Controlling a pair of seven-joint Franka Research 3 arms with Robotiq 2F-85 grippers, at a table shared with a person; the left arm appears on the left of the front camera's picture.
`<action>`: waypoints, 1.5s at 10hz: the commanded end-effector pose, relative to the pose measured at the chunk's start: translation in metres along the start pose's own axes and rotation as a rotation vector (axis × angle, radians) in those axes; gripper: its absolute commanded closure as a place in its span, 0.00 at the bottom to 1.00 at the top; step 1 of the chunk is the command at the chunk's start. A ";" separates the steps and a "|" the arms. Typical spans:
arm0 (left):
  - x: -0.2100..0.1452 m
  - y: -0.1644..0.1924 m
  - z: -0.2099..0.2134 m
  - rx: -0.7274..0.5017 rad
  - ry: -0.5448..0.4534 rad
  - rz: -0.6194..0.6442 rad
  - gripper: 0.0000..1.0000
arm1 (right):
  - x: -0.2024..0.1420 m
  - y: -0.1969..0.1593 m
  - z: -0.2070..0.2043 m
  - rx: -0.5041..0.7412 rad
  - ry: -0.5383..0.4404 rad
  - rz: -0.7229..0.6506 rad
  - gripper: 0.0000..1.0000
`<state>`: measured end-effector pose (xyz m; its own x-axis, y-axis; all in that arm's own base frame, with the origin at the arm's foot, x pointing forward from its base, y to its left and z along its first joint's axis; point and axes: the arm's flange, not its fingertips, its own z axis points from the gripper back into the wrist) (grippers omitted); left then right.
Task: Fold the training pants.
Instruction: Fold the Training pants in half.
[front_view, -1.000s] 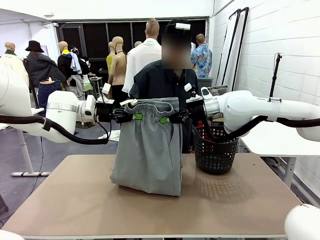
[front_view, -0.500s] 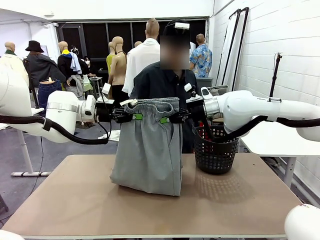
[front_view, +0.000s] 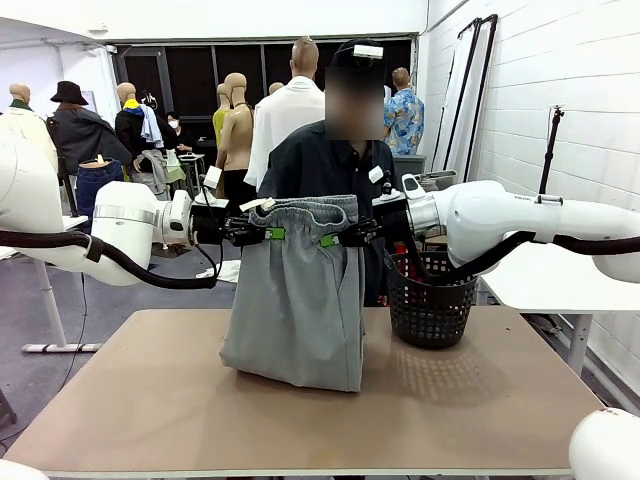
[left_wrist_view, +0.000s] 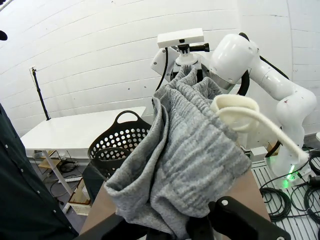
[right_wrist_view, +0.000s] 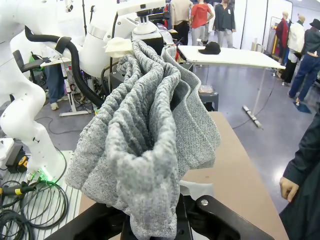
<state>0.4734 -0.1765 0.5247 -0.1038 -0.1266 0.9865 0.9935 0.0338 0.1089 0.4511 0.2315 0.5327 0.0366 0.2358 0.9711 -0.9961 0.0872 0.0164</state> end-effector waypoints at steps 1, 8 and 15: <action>0.001 -0.001 0.002 -0.010 -0.009 0.000 1.00 | 0.002 0.002 -0.002 0.004 -0.010 0.006 1.00; 0.001 -0.001 0.002 -0.010 -0.009 0.000 1.00 | 0.002 0.002 -0.002 0.004 -0.010 0.006 1.00; 0.001 -0.001 0.002 -0.010 -0.009 0.000 1.00 | 0.002 0.002 -0.002 0.004 -0.010 0.006 1.00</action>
<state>0.4734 -0.1765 0.5247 -0.1038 -0.1266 0.9865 0.9935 0.0338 0.1088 0.4511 0.2315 0.5326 0.0366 0.2359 0.9711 -0.9961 0.0872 0.0164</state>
